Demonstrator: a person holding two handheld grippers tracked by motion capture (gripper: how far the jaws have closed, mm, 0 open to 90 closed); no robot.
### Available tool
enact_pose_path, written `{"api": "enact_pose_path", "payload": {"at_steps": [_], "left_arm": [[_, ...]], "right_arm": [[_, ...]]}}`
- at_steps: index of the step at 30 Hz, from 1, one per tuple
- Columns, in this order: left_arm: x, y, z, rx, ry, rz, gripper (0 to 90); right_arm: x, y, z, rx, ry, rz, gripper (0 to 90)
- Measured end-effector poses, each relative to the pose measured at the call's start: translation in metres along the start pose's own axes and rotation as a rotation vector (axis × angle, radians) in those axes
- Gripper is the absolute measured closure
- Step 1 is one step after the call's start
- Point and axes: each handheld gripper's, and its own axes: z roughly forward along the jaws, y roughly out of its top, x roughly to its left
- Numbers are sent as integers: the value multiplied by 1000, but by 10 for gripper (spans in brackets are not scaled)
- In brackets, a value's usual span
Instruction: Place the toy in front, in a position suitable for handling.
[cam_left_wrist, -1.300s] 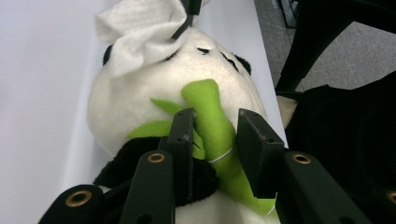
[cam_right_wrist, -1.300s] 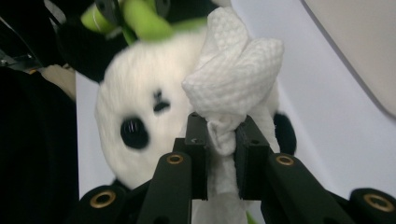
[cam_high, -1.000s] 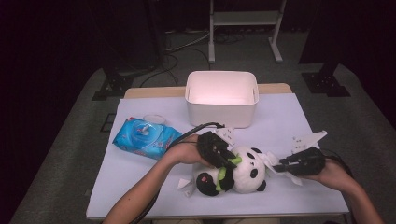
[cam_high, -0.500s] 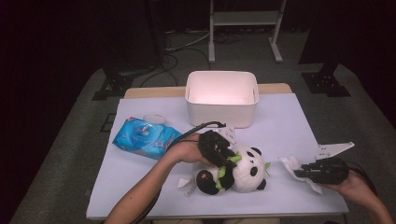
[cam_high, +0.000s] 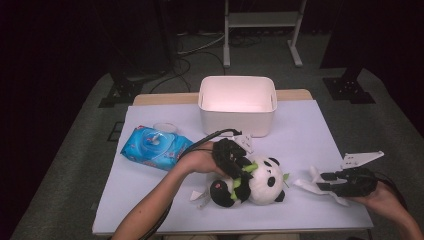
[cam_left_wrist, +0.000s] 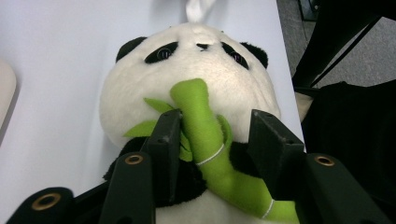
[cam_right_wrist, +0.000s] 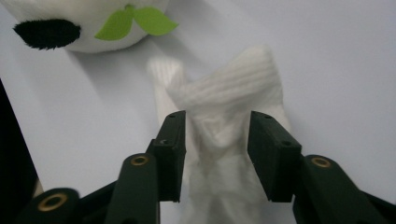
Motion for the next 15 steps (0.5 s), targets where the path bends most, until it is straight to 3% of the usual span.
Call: {"api": "enact_pose_path", "payload": {"at_steps": [7, 15], "left_arm": [[0, 1, -2, -2, 5, -5, 509], [2, -2, -15, -40, 17, -22, 468]], "right_arm": [[1, 3, -2, -3, 9, -5, 551], [3, 13, 1, -13, 41, -20, 512]]}}
